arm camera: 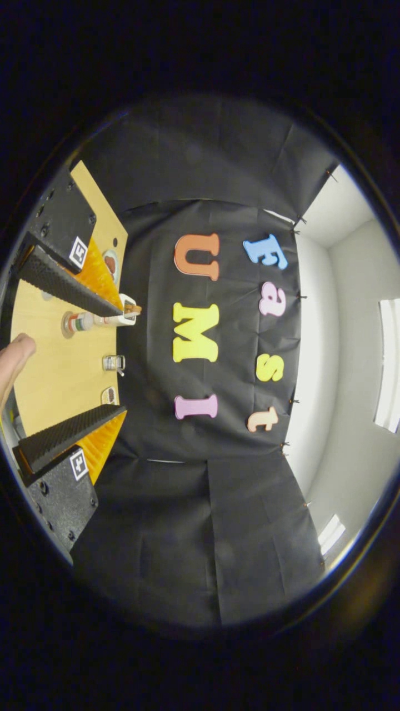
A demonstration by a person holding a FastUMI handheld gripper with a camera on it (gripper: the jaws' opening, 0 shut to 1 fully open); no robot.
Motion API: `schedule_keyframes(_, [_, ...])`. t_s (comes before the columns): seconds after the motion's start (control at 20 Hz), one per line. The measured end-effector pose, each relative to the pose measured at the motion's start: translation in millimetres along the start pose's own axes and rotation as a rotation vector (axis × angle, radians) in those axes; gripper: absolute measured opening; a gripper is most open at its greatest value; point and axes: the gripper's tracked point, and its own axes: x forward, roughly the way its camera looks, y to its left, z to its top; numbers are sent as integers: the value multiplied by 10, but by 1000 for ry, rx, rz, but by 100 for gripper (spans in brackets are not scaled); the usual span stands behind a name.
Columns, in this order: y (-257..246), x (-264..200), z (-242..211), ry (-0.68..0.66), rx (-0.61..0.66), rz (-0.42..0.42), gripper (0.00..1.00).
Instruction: Take the bottle from table, then pour the juice into the cup, finally place the bottle on the coaster
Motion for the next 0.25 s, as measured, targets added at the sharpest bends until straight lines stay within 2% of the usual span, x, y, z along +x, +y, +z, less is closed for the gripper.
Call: schedule_keyframes(0.25, [-50,-22,116,-41,3,8,100])
